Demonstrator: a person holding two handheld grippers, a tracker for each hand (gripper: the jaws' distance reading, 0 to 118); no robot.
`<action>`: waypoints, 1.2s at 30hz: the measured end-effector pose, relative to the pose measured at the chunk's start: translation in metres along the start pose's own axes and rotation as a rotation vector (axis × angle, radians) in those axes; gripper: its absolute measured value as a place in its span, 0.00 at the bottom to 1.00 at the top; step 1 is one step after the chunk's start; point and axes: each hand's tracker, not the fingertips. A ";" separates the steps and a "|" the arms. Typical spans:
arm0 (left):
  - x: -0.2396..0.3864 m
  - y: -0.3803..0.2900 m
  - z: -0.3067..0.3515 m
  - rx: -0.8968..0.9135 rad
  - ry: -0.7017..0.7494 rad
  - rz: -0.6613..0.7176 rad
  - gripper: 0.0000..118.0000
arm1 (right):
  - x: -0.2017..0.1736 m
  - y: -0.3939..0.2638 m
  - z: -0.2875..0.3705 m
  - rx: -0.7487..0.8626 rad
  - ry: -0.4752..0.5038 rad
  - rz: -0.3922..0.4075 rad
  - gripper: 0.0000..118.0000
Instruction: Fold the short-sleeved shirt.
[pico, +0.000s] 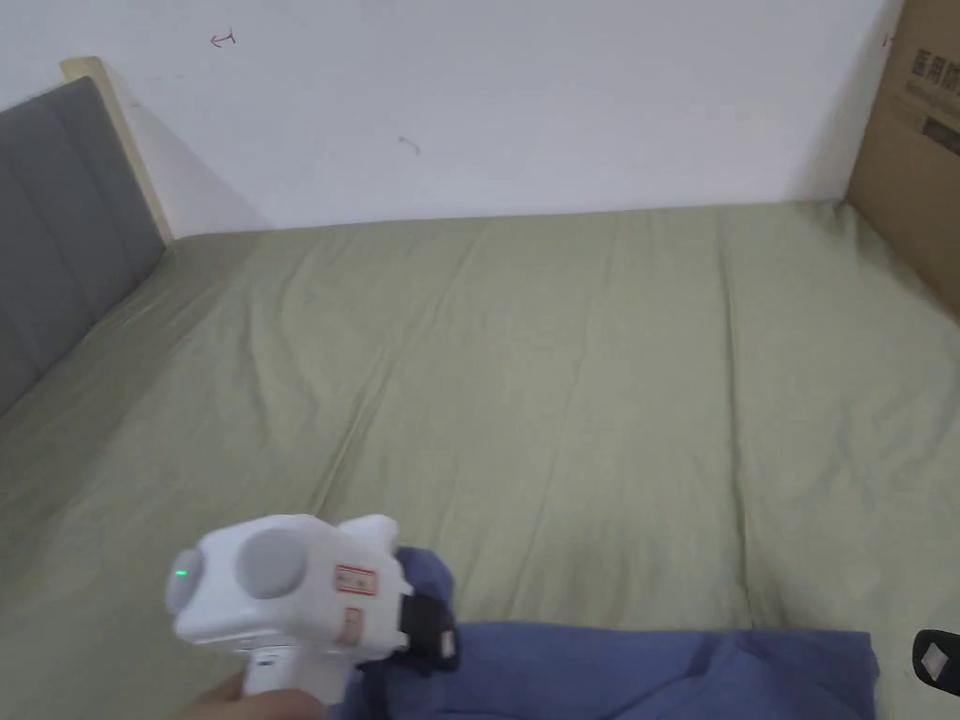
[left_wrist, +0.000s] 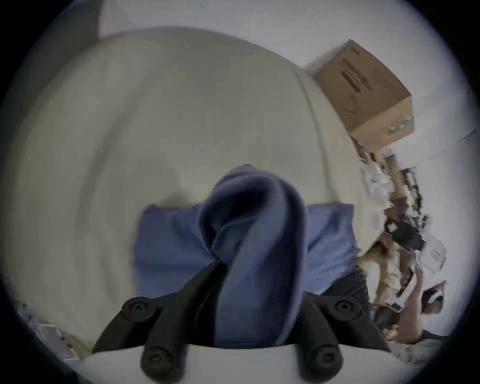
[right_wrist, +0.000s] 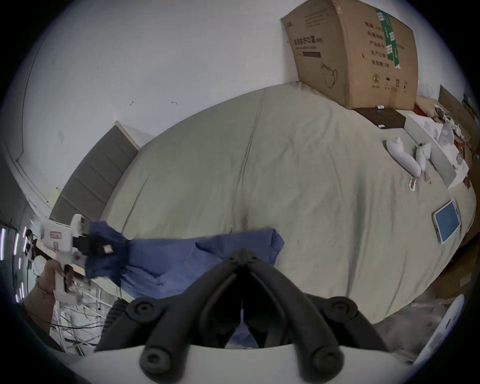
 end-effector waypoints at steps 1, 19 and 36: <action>0.011 0.001 -0.017 -0.027 -0.022 -0.015 0.05 | 0.000 -0.001 0.000 -0.001 0.001 0.000 0.00; 0.035 -0.015 -0.003 0.102 0.129 -0.249 0.01 | 0.000 0.000 0.005 0.011 0.002 0.031 0.00; 0.080 -0.043 -0.126 -0.174 -0.318 -0.200 0.01 | 0.019 -0.007 0.007 -0.017 -0.047 0.033 0.00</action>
